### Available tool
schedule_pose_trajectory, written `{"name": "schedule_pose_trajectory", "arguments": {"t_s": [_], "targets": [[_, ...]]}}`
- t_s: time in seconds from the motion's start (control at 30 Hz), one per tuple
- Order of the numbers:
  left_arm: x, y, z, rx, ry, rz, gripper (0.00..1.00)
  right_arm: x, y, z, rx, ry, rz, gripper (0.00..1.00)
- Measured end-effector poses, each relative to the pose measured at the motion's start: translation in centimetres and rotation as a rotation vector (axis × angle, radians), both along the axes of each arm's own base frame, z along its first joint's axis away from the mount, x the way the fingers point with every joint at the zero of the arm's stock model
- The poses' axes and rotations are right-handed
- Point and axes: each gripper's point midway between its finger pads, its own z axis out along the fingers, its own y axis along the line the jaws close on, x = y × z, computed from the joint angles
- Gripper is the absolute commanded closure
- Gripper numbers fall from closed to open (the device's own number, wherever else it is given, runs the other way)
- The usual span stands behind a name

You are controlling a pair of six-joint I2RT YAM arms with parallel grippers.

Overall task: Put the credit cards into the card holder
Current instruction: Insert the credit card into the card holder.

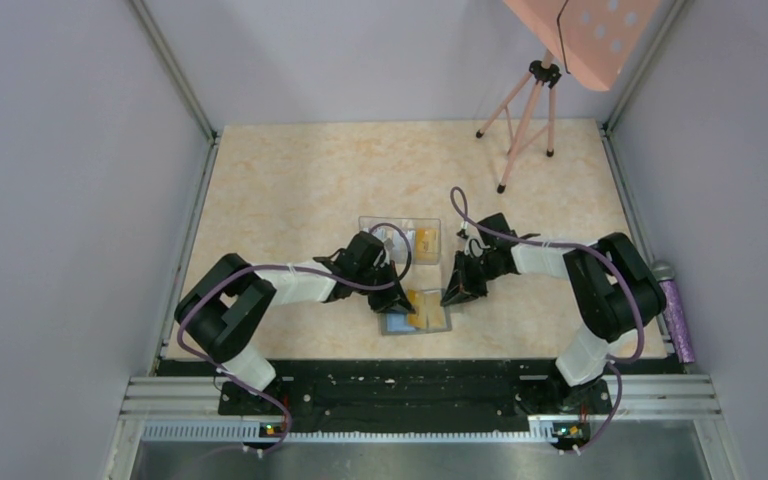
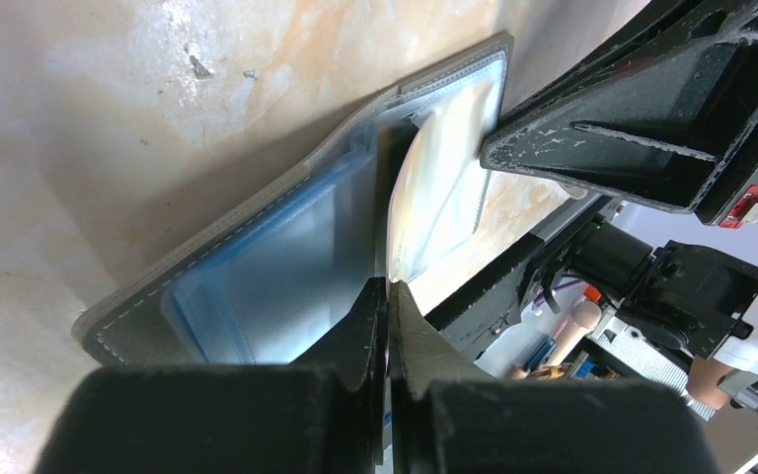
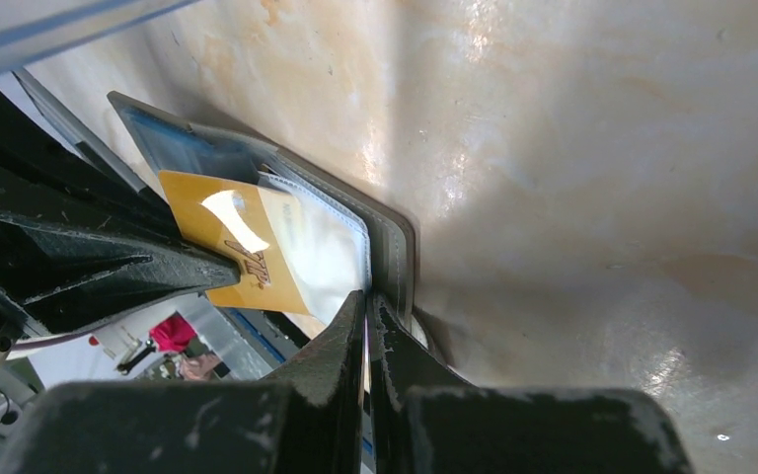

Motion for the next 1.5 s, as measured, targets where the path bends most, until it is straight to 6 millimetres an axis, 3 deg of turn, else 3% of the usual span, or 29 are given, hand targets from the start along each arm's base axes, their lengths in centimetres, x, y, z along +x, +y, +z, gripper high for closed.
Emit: {"name": "schedule_pose_trajectory", "arguments": {"t_s": [0.93, 1.2, 1.27, 1.5], "targets": [[0.6, 0.1, -0.1, 0.052, 0.004, 0.019, 1.0, -0.6, -0.3, 0.0, 0.011, -0.022, -0.025, 1.0], [0.3, -1.3, -0.4, 0.016, -0.012, -0.058, 1.0, -0.8, -0.4, 0.0, 0.013, -0.025, -0.026, 1.0], [0.1, -1.7, -0.5, 0.02, -0.015, -0.071, 0.95, -0.8, -0.4, 0.0, 0.012, -0.023, -0.026, 1.0], [0.1, -1.3, -0.7, 0.127, -0.039, -0.085, 0.58, -0.9, -0.4, 0.0, 0.013, -0.019, -0.025, 1.0]]}}
